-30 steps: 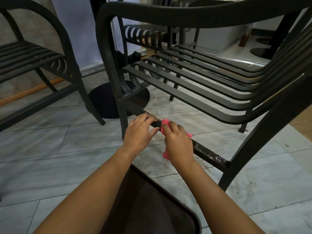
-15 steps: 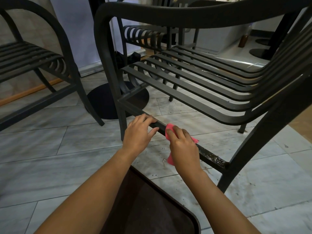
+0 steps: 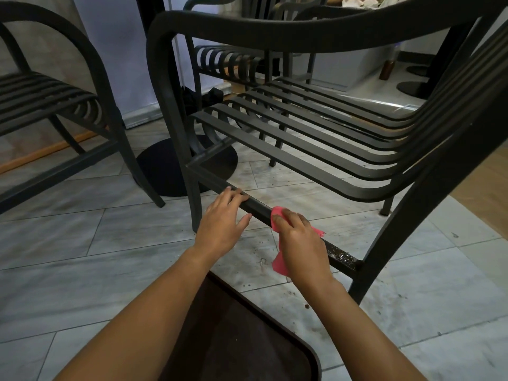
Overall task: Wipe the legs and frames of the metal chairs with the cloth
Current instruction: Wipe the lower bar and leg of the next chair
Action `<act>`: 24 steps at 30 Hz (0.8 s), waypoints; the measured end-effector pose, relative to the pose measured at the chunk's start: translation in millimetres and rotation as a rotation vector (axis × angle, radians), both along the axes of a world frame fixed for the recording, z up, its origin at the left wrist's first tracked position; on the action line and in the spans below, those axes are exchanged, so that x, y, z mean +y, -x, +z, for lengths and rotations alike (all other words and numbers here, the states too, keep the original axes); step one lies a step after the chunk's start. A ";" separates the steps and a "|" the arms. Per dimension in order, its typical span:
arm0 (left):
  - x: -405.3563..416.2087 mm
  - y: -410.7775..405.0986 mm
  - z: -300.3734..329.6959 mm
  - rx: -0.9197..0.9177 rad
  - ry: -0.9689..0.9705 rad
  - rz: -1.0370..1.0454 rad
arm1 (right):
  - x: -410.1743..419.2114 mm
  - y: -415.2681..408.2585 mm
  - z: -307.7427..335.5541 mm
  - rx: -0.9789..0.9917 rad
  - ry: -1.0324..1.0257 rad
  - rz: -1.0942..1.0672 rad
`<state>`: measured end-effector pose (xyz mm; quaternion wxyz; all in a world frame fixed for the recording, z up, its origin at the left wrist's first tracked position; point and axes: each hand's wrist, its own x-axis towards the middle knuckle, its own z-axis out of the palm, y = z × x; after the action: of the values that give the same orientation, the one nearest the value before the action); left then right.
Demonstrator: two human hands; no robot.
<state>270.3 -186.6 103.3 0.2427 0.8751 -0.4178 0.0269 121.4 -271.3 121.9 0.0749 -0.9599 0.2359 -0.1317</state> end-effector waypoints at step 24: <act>-11.6 21.8 -8.8 -0.187 0.148 -0.214 | -0.3 0.1 -11.5 -0.067 0.022 -0.069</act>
<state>248.5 -198.2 94.6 0.2680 0.7991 -0.5263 0.1126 121.4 -271.6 110.4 0.0676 -0.9470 0.2647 -0.1690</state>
